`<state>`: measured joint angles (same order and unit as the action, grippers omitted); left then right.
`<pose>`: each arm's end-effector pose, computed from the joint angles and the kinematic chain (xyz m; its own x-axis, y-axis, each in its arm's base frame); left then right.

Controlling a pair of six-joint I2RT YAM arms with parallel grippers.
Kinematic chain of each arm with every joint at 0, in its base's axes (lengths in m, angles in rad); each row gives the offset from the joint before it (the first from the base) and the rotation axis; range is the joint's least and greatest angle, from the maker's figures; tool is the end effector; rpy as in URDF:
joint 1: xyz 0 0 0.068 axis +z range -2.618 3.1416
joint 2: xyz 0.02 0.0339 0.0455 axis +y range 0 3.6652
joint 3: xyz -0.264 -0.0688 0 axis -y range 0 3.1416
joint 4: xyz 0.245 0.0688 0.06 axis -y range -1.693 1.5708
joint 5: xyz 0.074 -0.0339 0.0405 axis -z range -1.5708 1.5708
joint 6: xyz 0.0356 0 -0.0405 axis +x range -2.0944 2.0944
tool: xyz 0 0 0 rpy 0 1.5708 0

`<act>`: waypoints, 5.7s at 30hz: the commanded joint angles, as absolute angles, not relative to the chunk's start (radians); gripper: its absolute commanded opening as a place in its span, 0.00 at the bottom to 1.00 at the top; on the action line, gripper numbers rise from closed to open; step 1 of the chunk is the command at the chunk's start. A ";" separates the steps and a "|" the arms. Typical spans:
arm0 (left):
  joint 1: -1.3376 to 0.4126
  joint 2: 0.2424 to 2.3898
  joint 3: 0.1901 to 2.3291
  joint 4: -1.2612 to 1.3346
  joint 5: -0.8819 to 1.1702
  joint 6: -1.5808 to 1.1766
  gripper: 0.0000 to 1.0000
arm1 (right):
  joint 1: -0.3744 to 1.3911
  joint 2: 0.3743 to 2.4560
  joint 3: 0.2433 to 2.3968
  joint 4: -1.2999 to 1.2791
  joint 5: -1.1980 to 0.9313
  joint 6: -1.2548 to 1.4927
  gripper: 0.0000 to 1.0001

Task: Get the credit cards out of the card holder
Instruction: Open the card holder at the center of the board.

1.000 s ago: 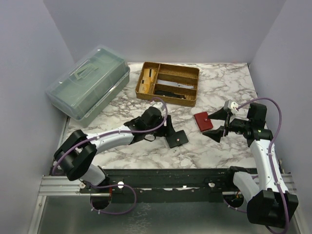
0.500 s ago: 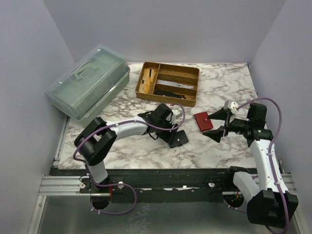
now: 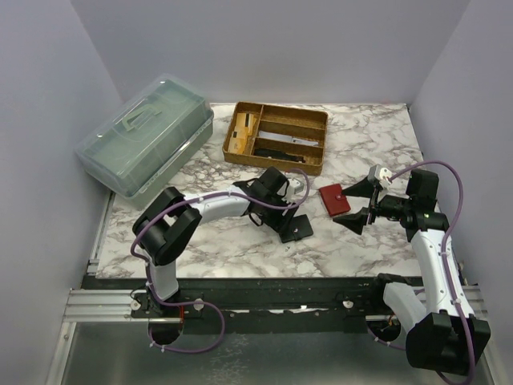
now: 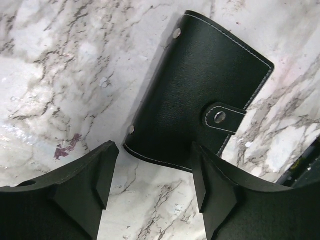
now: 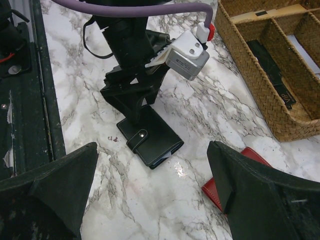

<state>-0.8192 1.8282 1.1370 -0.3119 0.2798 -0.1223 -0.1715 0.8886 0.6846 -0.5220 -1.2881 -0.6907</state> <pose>0.2471 -0.2788 0.1676 -0.6694 0.5446 -0.5053 0.7273 0.6188 -0.2967 0.1718 0.0049 0.2718 -0.0837 -0.1659 -0.9826 -0.9255 0.3785 0.0150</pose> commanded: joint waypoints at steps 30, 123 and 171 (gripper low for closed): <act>-0.852 1.911 1.205 -0.373 0.276 0.078 0.50 | -0.174 0.885 0.675 -0.547 -1.299 -0.715 1.00; -1.136 1.613 0.667 0.140 -0.378 -1.483 0.00 | 0.424 1.362 0.639 -0.263 -0.721 -0.991 0.00; -1.241 1.322 0.565 0.264 -0.268 -0.505 0.80 | 0.268 1.483 0.765 -0.453 -0.756 -0.814 0.11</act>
<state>-1.1545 1.2327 0.4862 0.2497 -0.2092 -0.7937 0.2844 1.4582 0.7300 -0.4137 -0.7300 -0.8627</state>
